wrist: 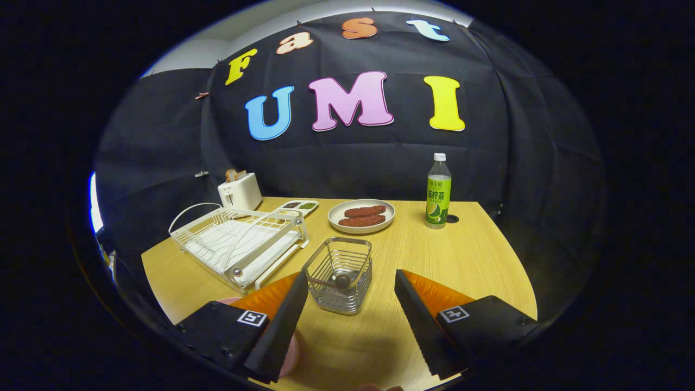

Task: Take the plate from the dish rack, then take the spoon from the basket and place it into the plate.

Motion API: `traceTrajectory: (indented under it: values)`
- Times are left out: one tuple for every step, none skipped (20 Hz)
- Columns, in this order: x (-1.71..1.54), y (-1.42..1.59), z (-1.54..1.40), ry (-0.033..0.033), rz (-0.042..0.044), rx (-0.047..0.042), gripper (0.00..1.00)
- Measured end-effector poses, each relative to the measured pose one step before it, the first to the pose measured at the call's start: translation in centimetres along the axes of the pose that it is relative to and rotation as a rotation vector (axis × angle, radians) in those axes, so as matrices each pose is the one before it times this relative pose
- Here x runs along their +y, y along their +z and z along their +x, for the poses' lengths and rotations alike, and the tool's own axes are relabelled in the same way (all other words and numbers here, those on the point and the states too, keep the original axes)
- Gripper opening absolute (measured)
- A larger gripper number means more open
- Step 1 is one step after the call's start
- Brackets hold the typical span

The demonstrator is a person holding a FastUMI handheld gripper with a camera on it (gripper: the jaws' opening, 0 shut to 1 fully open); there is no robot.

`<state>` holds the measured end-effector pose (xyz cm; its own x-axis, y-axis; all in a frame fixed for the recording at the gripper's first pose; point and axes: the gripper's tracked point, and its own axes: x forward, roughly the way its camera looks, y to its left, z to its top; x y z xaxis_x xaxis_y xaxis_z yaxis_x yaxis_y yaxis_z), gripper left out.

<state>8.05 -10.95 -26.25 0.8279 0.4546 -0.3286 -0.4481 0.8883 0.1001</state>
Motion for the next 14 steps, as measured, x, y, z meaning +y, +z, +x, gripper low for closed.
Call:
traceTrajectory:
  values:
    - [-0.171,0.015,0.665,-0.00340,-0.01581,-0.01122,0.98]
    - [-0.019,0.001,0.550,-0.00396,-0.01963,-0.01399,0.98]
    - [-0.005,0.017,0.496,-0.00179,-0.02190,-0.01560,0.98]
    - [0.198,-0.056,0.454,0.00018,-0.01791,-0.00928,0.98]
    - [0.422,-0.203,0.419,0.00500,-0.01327,-0.00676,0.98]
    - [0.387,-0.169,0.370,0.00862,-0.01132,-0.00662,0.98]
    - [0.536,0.274,0.418,0.00736,-0.00291,-0.01331,0.96]
    - [0.520,0.027,0.258,0.01129,0.00231,-0.00656,0.92]
    - [0.275,0.069,0.312,0.00195,0.00527,-0.00540,0.84]
    - [0.243,-0.065,0.251,0.00222,0.00504,0.00159,0.80]
    - [-0.001,0.001,0.301,-0.00232,0.00074,-0.00437,0.73]
    - [-0.115,0.003,0.266,-0.00745,-0.00557,-0.00403,0.70]
    - [-0.112,0.033,0.087,-0.00761,-0.00771,-0.00188,0.67]
    - [-0.204,-0.012,-0.016,-0.00833,-0.00902,0.00015,0.64]
